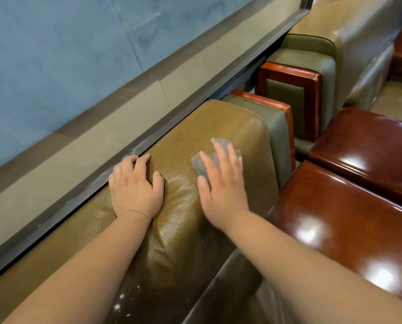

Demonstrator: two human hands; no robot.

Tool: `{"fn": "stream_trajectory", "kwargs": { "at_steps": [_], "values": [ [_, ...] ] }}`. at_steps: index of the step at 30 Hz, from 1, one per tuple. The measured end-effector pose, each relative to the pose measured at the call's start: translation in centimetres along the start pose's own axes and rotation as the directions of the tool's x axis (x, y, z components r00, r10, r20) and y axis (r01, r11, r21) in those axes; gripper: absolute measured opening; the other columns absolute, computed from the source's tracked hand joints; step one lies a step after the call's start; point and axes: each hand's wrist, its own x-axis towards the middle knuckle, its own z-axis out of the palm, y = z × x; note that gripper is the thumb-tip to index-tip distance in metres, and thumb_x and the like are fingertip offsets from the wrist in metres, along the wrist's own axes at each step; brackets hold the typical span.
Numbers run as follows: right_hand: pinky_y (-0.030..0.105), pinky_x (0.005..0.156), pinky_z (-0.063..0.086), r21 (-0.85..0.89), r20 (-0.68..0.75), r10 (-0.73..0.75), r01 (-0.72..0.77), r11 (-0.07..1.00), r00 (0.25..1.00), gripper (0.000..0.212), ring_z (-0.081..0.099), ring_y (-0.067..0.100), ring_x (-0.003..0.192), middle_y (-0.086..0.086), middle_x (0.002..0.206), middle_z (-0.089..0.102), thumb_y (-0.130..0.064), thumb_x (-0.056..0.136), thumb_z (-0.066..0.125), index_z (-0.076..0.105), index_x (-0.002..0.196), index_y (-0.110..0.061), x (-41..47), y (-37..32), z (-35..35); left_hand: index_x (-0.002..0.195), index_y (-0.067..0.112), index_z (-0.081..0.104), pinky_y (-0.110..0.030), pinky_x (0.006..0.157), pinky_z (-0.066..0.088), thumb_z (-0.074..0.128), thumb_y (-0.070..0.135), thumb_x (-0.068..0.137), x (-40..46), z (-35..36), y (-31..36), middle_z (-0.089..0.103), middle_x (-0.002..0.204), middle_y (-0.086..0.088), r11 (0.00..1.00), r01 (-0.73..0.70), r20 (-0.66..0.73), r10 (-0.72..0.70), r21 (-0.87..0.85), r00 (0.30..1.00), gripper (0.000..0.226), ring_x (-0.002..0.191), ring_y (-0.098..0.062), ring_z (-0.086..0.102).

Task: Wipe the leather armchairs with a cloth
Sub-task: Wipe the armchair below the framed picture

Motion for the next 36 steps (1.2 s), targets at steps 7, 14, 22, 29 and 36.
{"fn": "stream_trajectory", "kwargs": {
  "at_steps": [7, 14, 22, 29, 36],
  "values": [
    [0.055, 0.129, 0.008, 0.013, 0.225, -0.317, 0.323, 0.946, 0.921, 0.063, -0.006, 0.029, 0.161, 0.005, 0.174, 0.005, -0.046, 0.106, 0.038, 0.022, 0.164, -0.026, -4.8, 2.5, -1.4, 0.149, 0.027, 0.057, -0.049, 0.105, 0.040, 0.028, 0.056, 0.097, 0.0, -2.6, 1.6, 0.054, 0.133, -0.006, 0.995, 0.012, 0.144, -0.026, 0.098, 0.989, 0.066, 0.124, -0.030, 0.048],
    [0.051, 0.130, 0.004, 0.161, 0.130, 0.281, -0.299, 0.940, 0.951, 0.064, -0.022, 0.018, 0.157, -0.007, 0.172, -0.019, -0.053, 0.109, 0.020, -0.004, 0.165, -0.033, 4.8, 8.0, -2.9, 0.166, 0.046, 0.015, -0.058, 0.130, 0.014, 0.023, 0.069, 0.101, 2.3, 0.4, 13.6, 0.017, 0.176, 0.004, 0.912, -0.410, 0.368, 0.376, 0.017, 0.850, 0.069, 0.162, -0.025, 0.015],
    [0.051, 0.128, 0.006, 0.155, 0.102, 0.159, -0.173, 0.973, 0.982, 0.073, -0.022, 0.020, 0.158, 0.001, 0.172, -0.024, -0.053, 0.104, 0.025, -0.008, 0.164, -0.029, -4.5, 10.7, 3.2, 0.167, 0.038, 0.019, -0.058, 0.129, 0.020, 0.031, 0.063, 0.101, 2.8, 3.6, 12.5, 0.024, 0.174, -0.003, 0.875, -0.478, 0.195, 0.455, 0.084, 0.869, 0.072, 0.160, -0.031, 0.022],
    [0.045, 0.131, 0.006, 0.458, -0.059, 0.560, -0.476, 0.751, 0.827, 0.072, -0.006, 0.016, 0.160, 0.002, 0.175, -0.003, -0.054, 0.105, 0.012, 0.002, 0.167, -0.019, 4.0, 13.7, 2.5, 0.166, 0.033, 0.027, -0.066, 0.127, 0.013, 0.038, 0.062, 0.098, 2.8, 3.5, 12.3, 0.027, 0.172, -0.010, 0.849, -0.518, 0.174, 0.497, 0.105, 0.850, 0.075, 0.157, -0.040, 0.026],
    [0.051, 0.129, 0.005, 0.392, -0.047, 0.400, -0.351, 0.850, 0.915, 0.071, -0.009, 0.028, 0.160, 0.012, 0.174, -0.008, -0.044, 0.107, 0.027, 0.006, 0.166, -0.010, -4.4, 10.7, 6.2, 0.163, 0.040, 0.033, -0.074, 0.122, 0.014, 0.045, 0.061, 0.096, 4.0, 4.3, 12.9, 0.024, 0.174, -0.006, 0.597, -0.787, 0.204, 0.760, 0.156, 0.617, 0.072, 0.158, -0.046, 0.021]
  ]
}}
